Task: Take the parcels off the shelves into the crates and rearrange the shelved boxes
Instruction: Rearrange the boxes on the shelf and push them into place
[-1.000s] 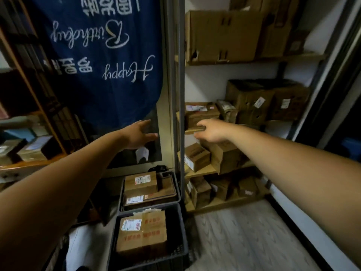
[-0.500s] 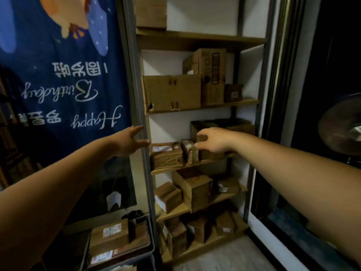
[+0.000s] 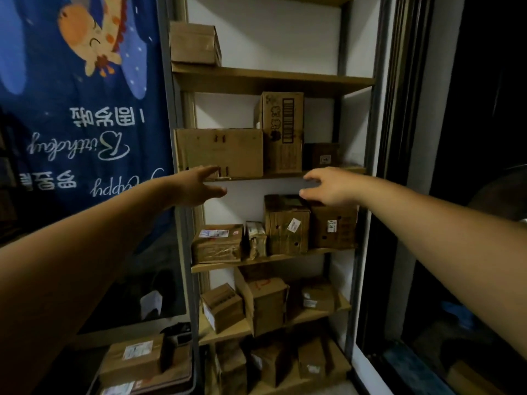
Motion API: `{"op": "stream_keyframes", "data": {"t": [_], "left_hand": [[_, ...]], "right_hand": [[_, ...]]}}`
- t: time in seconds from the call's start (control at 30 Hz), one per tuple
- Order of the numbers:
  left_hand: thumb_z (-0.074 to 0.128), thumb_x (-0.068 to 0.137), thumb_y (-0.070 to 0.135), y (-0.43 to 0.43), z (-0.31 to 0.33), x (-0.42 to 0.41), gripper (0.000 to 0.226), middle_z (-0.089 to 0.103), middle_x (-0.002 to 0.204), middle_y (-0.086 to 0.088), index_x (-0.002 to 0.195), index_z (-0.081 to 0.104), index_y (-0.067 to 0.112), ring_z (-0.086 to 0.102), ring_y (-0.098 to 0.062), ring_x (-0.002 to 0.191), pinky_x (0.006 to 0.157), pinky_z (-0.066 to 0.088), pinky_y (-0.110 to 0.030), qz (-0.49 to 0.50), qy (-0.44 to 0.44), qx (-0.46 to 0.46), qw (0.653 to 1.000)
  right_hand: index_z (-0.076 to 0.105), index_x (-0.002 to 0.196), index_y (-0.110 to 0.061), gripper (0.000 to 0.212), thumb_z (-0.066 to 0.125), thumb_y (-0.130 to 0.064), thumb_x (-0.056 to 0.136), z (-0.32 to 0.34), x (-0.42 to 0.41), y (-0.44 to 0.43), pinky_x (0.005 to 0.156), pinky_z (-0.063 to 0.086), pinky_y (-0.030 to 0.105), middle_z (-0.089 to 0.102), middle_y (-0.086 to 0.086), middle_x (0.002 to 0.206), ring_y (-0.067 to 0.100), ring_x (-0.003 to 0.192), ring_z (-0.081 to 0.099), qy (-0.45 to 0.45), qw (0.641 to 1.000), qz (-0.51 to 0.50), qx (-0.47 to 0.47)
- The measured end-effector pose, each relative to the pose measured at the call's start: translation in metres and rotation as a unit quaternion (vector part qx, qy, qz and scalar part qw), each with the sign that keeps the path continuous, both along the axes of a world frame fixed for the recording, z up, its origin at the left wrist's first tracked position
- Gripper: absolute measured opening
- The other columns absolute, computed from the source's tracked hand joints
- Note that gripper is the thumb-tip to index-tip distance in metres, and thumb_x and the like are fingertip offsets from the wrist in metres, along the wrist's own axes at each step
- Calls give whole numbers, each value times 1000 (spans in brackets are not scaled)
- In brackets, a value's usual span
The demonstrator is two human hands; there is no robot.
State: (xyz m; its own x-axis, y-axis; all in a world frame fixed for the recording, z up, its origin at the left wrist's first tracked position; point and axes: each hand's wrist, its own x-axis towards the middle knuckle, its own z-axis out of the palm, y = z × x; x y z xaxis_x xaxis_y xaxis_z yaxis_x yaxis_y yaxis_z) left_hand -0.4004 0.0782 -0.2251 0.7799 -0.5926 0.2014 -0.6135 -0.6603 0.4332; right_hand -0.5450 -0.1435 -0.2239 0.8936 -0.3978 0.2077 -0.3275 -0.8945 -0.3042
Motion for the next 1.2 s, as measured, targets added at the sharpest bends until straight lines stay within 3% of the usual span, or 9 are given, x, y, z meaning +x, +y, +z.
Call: {"op": "stream_keyframes", "data": {"t": [0.2, 0.47, 0.7, 0.97, 1.2], "left_hand": [[56, 91, 33, -2, 11, 19, 69, 32, 150, -6, 150, 20, 29, 35, -28, 134, 112, 28, -49, 29, -29, 18, 999], [56, 91, 38, -2, 28, 94, 76, 12, 157, -6, 151, 10, 28, 22, -33, 140, 112, 24, -50, 80, -77, 39, 993], [58, 90, 34, -26, 48, 191, 77, 10, 157, -5, 151, 11, 29, 23, -33, 139, 111, 26, -50, 60, -109, 9, 992], [58, 85, 49, -72, 71, 301, 85, 1, 159, -5, 150, 7, 32, -2, -32, 145, 115, 10, -59, 93, -219, 57, 970], [56, 83, 57, -100, 71, 346, 91, 3, 159, -6, 150, -1, 35, -3, -34, 145, 113, 7, -59, 137, -232, 72, 960]], "right_hand": [[35, 145, -24, 62, 55, -48, 90, -1, 37, -8, 102, 38, 35, 38, 3, 148, 24, 131, 41, -23, 999, 39, 3], [32, 146, -25, 63, 56, -43, 91, 3, 117, -14, 100, 37, 34, 34, 2, 151, 24, 135, 37, -41, 998, 51, -2], [31, 147, -23, 63, 56, -41, 92, 26, 213, -32, 93, 36, 29, 35, 4, 150, 25, 132, 40, -82, 996, 42, -9], [20, 150, -25, 70, 54, -43, 92, 52, 318, -56, 113, 27, 41, 19, 4, 157, 28, 142, 22, -136, 989, 30, -55], [7, 152, -28, 74, 46, -50, 93, 66, 380, -86, 117, 8, 50, 2, 4, 160, 28, 146, -4, -124, 983, 10, -135]]}}
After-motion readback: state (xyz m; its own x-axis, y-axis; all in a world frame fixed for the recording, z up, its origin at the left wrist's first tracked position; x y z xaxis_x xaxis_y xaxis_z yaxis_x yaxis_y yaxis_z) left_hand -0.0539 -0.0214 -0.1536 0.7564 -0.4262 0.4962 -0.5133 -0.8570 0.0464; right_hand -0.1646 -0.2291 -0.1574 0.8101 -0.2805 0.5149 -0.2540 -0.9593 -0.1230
